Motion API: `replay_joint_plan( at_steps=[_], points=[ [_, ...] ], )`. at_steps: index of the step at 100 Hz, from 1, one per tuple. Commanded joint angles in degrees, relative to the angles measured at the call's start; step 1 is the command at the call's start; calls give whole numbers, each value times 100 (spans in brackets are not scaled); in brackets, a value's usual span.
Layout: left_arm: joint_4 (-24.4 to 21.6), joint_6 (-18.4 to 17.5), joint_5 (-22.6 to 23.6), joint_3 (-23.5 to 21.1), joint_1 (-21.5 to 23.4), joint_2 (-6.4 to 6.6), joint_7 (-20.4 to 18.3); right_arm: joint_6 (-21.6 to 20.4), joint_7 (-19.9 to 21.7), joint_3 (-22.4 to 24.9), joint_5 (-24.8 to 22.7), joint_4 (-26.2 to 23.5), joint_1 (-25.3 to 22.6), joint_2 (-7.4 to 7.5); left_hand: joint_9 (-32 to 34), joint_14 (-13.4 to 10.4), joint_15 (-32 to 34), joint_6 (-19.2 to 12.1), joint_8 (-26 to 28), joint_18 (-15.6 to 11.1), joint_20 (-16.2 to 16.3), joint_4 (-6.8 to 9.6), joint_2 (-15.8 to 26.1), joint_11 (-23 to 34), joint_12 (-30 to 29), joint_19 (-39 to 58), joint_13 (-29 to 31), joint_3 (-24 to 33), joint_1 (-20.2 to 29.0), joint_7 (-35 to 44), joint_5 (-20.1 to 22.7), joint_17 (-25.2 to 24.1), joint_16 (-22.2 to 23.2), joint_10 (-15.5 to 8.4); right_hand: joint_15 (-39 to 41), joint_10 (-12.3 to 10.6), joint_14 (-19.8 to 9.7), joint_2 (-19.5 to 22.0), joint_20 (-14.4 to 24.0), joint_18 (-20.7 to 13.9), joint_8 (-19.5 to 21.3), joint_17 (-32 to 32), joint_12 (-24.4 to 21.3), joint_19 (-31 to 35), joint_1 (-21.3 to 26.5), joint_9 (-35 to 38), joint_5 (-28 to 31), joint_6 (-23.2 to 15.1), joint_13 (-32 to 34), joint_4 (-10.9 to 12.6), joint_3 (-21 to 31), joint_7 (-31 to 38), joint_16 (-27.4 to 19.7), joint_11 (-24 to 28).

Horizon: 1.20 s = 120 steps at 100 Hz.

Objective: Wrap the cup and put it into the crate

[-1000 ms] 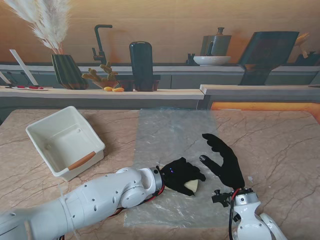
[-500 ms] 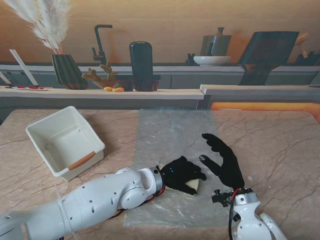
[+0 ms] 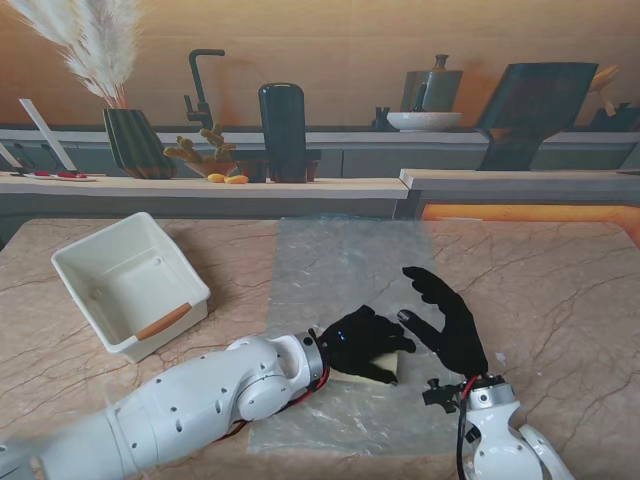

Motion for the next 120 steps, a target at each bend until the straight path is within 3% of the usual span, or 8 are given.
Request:
replay_joint_plan(
  at_steps=[1,28,62,94,112,120],
  points=[
    [-139,22,49,-72,106,68,54,-20,-18,-14,-24,-20,-17,-22,-117,24,-93,-111,-19,123,-21,206,247,-110,-45,-110,-159,-113,152,-207,-107,-88,-53,-70,-58,4,-86,335,122,-207,-36,-61,-19,-131,-178,40,23,-177,-106,113,-107,-75,59,-82],
    [-734,-14,633,-847,661,415,101,-76,90,-44,-188,-135,-95,28,-77,34,-64,-123,10,46,-56,203,230,-72,-30,-140,-123,-168,181,-143,-50,-25,-48,-71,-33,23,-74,304,130,-227,-27,-17,-7,-110,-129,58,58,-148,-66,115,-104,-52,70,-49],
    [-1310,-211,1412,-2018,1614,752,82,-60,124,219,-1484,-504,-487,212,31,40,-34,-157,19,139,-79,191,200,-68,-38,-76,-30,-224,194,-79,120,19,-55,-68,245,8,-194,100,217,-258,44,256,108,69,-63,252,220,-165,301,134,-55,92,214,266],
    [-1053,-270,1358,-2115,1778,738,407,-247,-46,470,-2774,-706,-926,377,203,47,143,-181,51,129,28,178,158,-25,-34,189,198,-245,140,13,184,99,45,-92,733,-108,-299,-309,364,-335,175,593,272,386,16,565,628,-330,706,119,134,436,510,776],
    [-908,-254,1203,-2051,1748,702,467,-362,-205,616,-3264,-691,-1175,440,779,90,463,-325,168,136,186,159,92,157,15,601,679,-224,164,320,660,253,225,-121,1951,-175,-292,-830,1029,-651,329,1047,706,1940,114,1057,1235,-560,1108,83,372,997,1291,1573],
    [-887,-223,1124,-2049,1752,696,373,-476,-5,734,-3337,-707,-1303,486,1044,94,607,-379,243,104,215,154,117,266,76,718,838,-205,222,486,898,302,302,-167,2362,-216,-297,-936,1130,-758,380,1100,839,2476,146,1245,1438,-514,1224,76,427,1136,1491,1800]
  ],
)
